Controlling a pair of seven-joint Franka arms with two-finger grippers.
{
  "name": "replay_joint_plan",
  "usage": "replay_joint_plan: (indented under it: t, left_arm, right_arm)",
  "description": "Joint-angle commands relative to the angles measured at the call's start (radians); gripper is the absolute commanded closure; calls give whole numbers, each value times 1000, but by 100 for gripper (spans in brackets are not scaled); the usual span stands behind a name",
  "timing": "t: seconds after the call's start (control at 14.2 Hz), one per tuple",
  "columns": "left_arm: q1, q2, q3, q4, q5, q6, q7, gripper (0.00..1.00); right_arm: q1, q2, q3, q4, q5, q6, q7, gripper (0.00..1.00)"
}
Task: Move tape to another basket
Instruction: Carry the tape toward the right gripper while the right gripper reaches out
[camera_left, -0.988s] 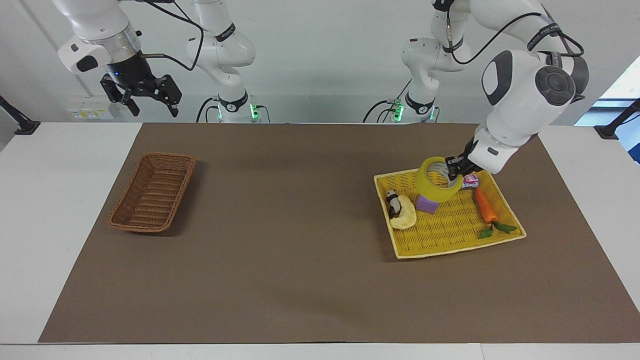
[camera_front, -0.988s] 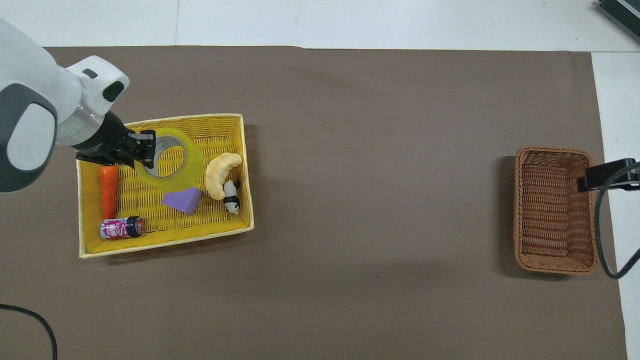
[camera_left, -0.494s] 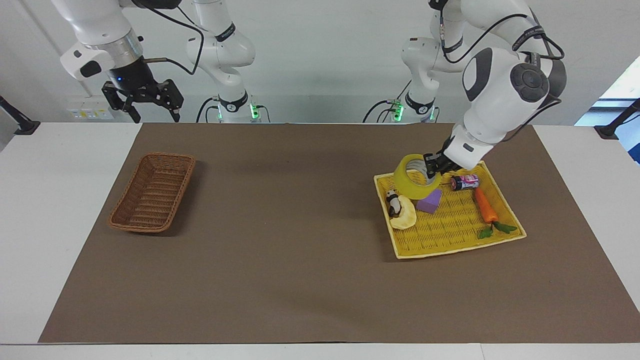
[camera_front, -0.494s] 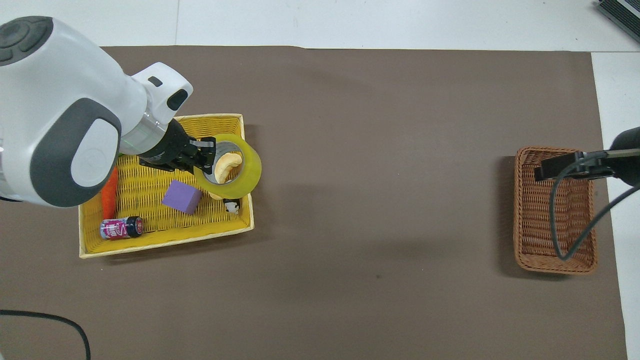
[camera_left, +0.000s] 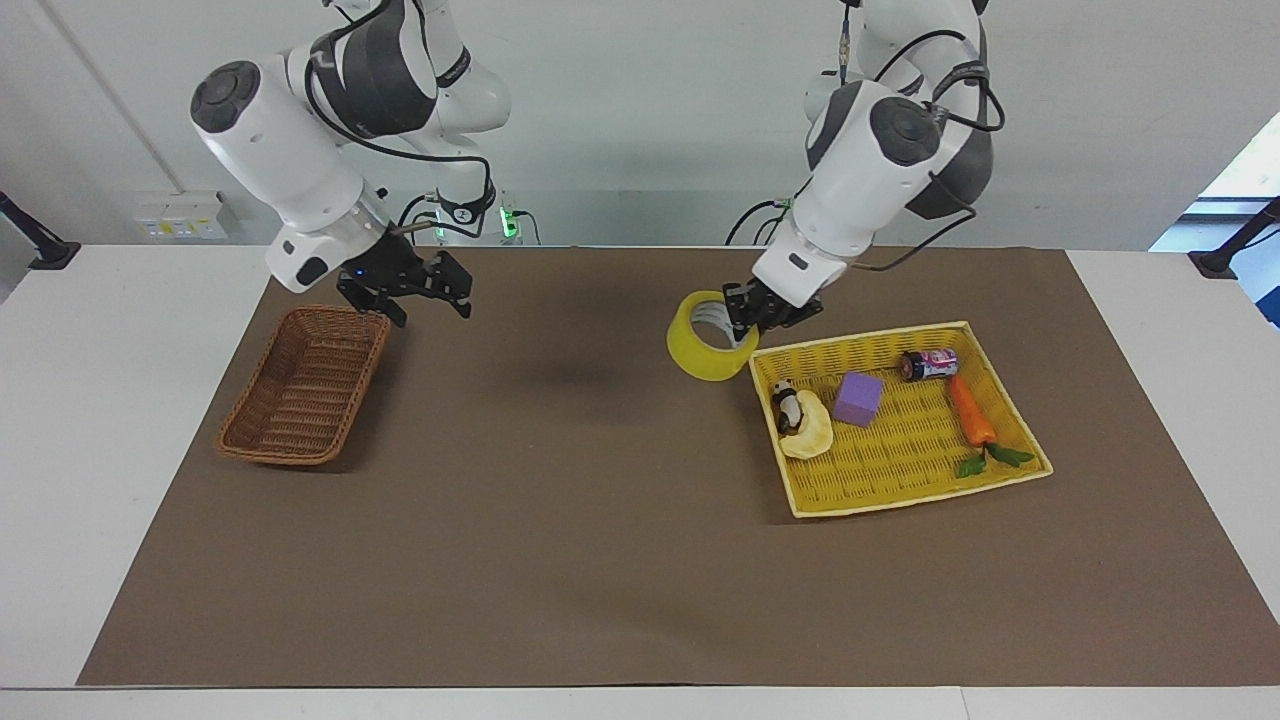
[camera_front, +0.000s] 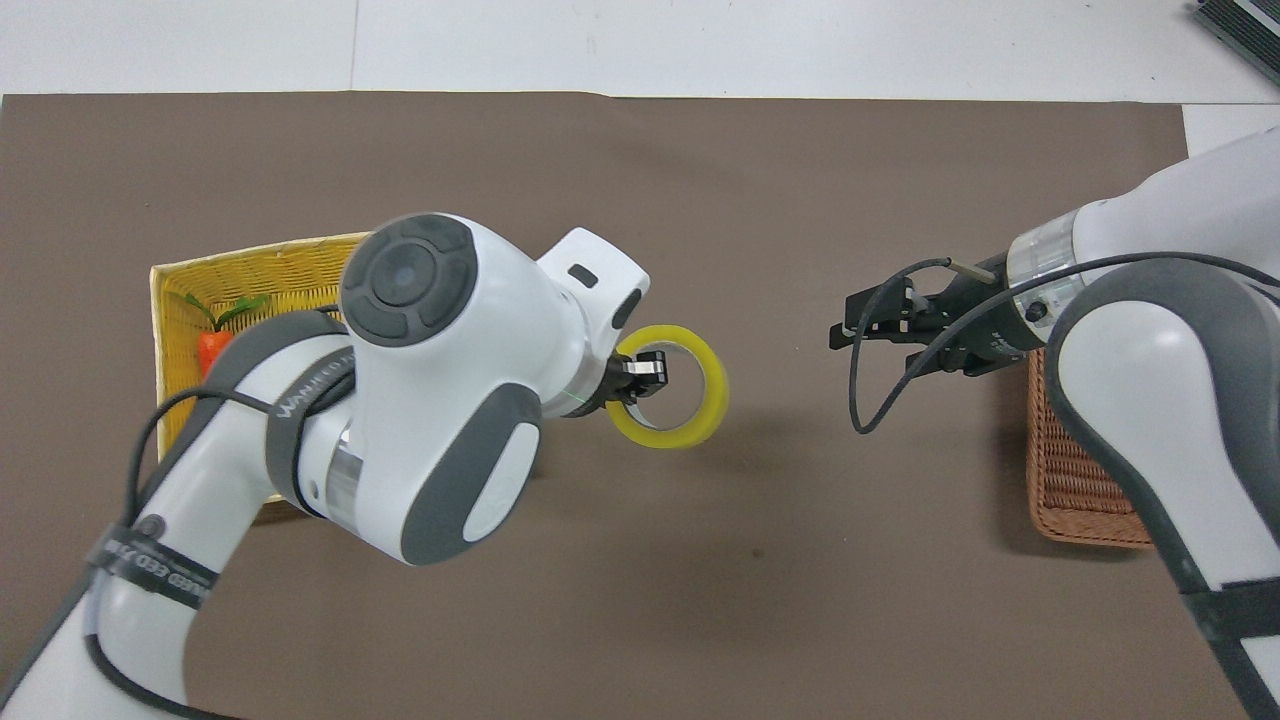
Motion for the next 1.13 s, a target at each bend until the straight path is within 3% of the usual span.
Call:
replay_joint_plan:
  t: [0.0, 0.14, 0.49, 1.06]
  left_arm:
    - [-64, -7, 20, -67, -68, 106, -24, 100]
    - [-78, 7, 20, -67, -144, 127, -15, 100]
    - [-130, 33, 9, -53, -253, 247, -13, 100]
    - [-163, 35, -20, -38, -263, 308, -27, 100]
  right_arm:
    - [-32, -27, -1, -53, 100, 0, -2, 0]
    - [-36, -34, -1, -107, 171, 0, -102, 0]
    - [-77, -79, -2, -176, 177, -57, -256, 0]
    - [-117, -152, -4, -288, 201, -101, -352, 0]
